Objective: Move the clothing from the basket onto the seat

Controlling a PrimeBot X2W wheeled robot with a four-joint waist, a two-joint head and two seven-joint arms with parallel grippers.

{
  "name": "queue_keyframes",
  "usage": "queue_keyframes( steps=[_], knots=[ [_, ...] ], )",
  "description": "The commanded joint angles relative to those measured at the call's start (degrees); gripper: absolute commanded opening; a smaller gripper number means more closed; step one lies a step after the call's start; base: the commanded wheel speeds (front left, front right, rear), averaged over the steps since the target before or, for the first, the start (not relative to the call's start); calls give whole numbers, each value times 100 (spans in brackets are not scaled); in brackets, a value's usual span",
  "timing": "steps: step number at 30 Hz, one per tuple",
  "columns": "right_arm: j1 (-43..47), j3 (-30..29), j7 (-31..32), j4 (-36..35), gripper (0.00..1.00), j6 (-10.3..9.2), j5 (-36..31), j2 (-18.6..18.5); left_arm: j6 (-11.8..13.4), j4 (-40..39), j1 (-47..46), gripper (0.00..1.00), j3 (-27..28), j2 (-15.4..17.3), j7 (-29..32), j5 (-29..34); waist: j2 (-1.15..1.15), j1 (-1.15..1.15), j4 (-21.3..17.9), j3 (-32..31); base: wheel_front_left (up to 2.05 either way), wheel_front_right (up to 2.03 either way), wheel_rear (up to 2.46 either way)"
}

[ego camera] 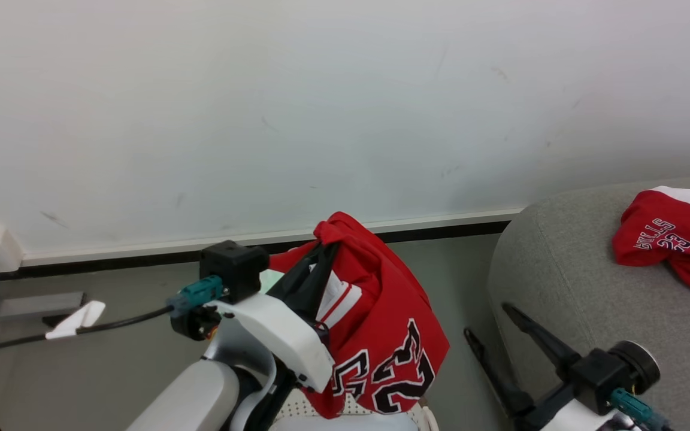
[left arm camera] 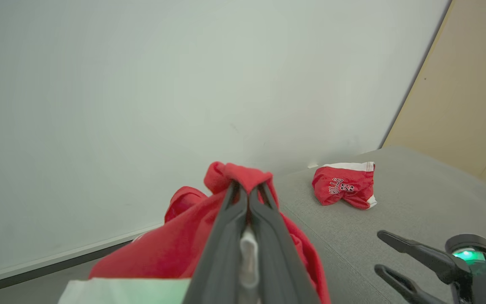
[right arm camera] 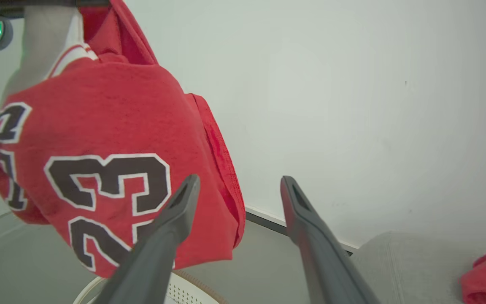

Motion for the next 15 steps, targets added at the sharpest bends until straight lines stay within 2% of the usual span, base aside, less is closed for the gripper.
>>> queue_keyframes(
  steps=[1, 8, 15],
  knots=[
    [-320, 388, 69, 10, 100, -15, 181, -151, -24, -37, -27, 0, -26, -37, 1, 18, 0, 0, 15, 10, 0, 0, 0],
    [-1686, 2124, 283, 205, 100, -15, 952, -442, -175, 12, -162, 0, -264, -171, 80, 16, 0, 0, 93, 39, 0, 0, 0],
    [-2675, 3244, 197, 542, 100, -15, 1627, -519, -337, 93, -266, 0, -537, -350, 158, 8, 0, 0, 254, -2, 0, 0, 0]
  ],
)
